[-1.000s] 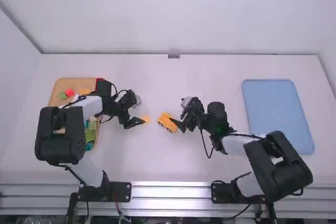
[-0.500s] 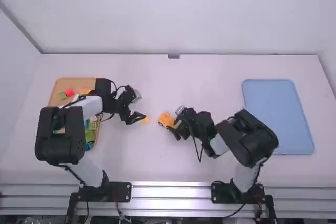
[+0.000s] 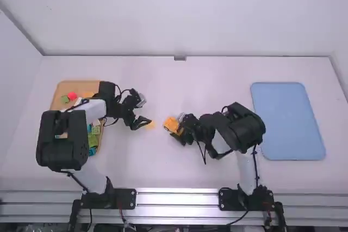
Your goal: Assemble lego blocks to make yellow taxi
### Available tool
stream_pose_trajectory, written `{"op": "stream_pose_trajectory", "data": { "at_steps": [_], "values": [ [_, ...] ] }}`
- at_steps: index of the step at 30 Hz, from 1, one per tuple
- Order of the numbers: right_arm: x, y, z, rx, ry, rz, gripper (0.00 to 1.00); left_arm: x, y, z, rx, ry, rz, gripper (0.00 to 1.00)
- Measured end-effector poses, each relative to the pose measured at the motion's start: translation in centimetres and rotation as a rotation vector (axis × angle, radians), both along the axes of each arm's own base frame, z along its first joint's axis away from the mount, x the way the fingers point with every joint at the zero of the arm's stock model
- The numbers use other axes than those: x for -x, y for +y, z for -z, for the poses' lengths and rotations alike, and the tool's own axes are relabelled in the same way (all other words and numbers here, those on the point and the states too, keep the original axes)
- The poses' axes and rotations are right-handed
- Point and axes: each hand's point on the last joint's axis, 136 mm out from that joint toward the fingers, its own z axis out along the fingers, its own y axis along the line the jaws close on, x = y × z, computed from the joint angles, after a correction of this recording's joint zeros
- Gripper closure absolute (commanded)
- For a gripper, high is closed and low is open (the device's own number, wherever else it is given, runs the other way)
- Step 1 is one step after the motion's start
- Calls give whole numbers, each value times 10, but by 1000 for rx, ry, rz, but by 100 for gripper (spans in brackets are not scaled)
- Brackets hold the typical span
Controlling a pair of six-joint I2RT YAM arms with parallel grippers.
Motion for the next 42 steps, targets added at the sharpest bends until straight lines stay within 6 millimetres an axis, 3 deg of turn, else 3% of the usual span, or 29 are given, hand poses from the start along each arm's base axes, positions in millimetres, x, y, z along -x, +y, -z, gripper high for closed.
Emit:
{"op": "stream_pose_trajectory", "data": {
  "at_steps": [9,13,14,17,19,22,25,28,31,42],
  "values": [
    [15,-30,-7,-34,-102,-181,44,15,0,7,-31,26,53,1],
    [14,-46,-8,-72,-76,-208,42,14,-3,11,-41,-28,78,1],
    [13,-49,-7,-85,-54,-216,34,15,-3,14,-44,-43,83,1],
    [12,-51,-4,-96,-12,-240,30,19,-5,21,-43,-64,89,1],
    [10,-51,0,-90,15,-265,22,25,-7,27,-30,-79,96,1],
    [9,-49,4,-83,43,-301,20,30,-9,32,-23,-92,98,1],
    [6,-46,3,-88,61,-339,23,34,-10,35,-21,-94,100,1],
    [4,-42,0,-93,48,-399,40,36,-11,36,-18,-92,105,1],
    [5,-41,-1,-91,35,-432,48,37,-13,36,-15,-96,114,1],
    [12,-42,0,-71,27,-519,46,24,-26,33,-38,-257,183,1]
  ]
}}
